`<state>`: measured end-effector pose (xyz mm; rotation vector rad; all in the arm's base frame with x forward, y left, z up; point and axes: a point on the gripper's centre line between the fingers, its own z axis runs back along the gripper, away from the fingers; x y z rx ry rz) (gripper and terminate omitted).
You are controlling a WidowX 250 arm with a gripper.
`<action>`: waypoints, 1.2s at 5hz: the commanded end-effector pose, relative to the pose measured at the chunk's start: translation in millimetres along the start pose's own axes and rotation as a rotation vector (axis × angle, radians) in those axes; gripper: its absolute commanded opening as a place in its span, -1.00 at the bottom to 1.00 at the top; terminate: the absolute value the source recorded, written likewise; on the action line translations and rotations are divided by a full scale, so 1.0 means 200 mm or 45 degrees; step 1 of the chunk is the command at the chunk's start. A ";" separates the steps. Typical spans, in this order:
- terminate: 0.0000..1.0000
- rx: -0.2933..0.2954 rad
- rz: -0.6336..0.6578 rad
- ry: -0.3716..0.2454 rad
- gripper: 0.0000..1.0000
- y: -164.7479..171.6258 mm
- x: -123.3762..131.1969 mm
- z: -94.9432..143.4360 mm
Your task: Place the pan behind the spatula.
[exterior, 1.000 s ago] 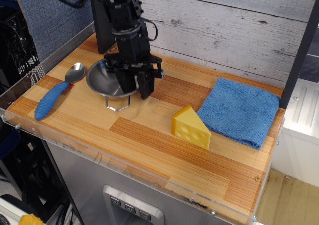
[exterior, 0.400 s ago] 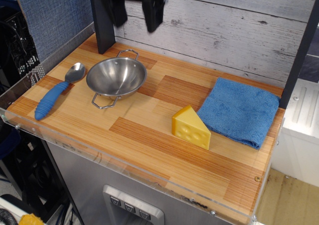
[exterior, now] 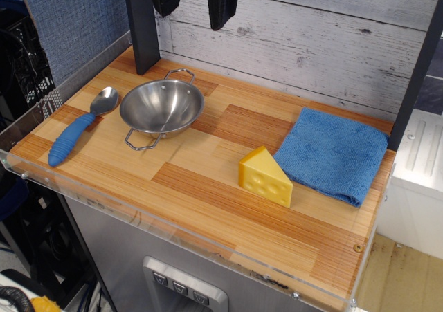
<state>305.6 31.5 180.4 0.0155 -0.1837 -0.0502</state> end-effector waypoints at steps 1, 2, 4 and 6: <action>-1.00 0.029 -0.010 -0.018 1.00 0.00 -0.04 0.07; -1.00 0.029 -0.010 -0.018 1.00 0.00 -0.04 0.07; -1.00 0.029 -0.010 -0.018 1.00 0.00 -0.04 0.07; 1.00 0.029 -0.010 -0.018 1.00 0.00 -0.04 0.07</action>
